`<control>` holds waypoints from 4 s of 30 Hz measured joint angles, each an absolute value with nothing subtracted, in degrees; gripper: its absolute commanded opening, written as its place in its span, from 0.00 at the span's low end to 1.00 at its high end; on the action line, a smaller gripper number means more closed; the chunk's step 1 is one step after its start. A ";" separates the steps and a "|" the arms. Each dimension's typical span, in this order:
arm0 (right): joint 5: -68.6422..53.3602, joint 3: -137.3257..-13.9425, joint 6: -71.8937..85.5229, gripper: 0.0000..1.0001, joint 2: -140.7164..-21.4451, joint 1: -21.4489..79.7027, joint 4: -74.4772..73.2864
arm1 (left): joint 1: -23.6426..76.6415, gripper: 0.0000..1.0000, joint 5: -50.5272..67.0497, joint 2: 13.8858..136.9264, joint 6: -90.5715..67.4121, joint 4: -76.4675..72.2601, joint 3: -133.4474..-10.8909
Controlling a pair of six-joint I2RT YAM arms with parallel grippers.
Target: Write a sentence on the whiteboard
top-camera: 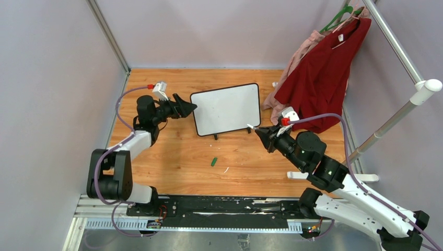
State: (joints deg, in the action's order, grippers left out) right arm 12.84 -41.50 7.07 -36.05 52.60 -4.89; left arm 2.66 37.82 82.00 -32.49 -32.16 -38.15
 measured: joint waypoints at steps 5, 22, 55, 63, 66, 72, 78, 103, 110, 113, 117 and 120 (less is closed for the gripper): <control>12.19 -41.50 7.03 0.00 -36.27 52.60 -4.43 | 2.35 1.00 30.61 73.43 -29.19 -29.78 -36.03; 10.98 -41.50 6.52 0.00 -37.15 52.60 -4.25 | 2.31 1.00 17.23 70.65 -30.70 -30.85 -31.68; 5.52 -44.66 8.10 0.00 -47.00 52.60 1.30 | 0.86 0.62 42.24 94.45 -45.34 -63.79 -28.97; 4.36 -45.25 9.19 0.00 -49.82 52.60 3.36 | 0.86 0.55 42.50 95.59 -46.48 -67.33 -28.49; 4.05 -45.82 9.47 0.00 -51.24 52.60 4.34 | 0.86 0.52 42.48 96.36 -46.78 -67.92 -28.47; 4.08 -48.38 9.72 0.00 -55.27 52.60 6.26 | 0.89 0.47 42.46 97.41 -46.94 -68.97 -28.21; 5.58 -51.13 9.67 0.00 -60.29 52.77 7.44 | 1.91 0.45 42.22 98.41 -46.46 -69.04 -28.10; 10.83 -53.74 9.30 0.00 -64.90 54.96 9.47 | 4.32 0.26 40.51 98.37 -45.82 -70.08 -26.61; 12.12 -53.74 9.10 0.00 -64.90 55.35 9.45 | 5.30 0.22 40.88 98.30 -45.84 -71.09 -26.52; 12.27 -53.74 9.13 0.00 -64.90 55.40 9.47 | 5.45 0.27 40.93 98.30 -45.84 -71.29 -26.26; 12.34 -53.74 9.13 0.00 -64.88 55.44 9.47 | 5.50 0.42 40.91 98.30 -45.95 -71.46 -26.17; 12.64 -53.74 8.95 0.00 -64.88 55.51 9.47 | 5.50 0.47 40.84 98.04 -45.89 -71.44 -26.11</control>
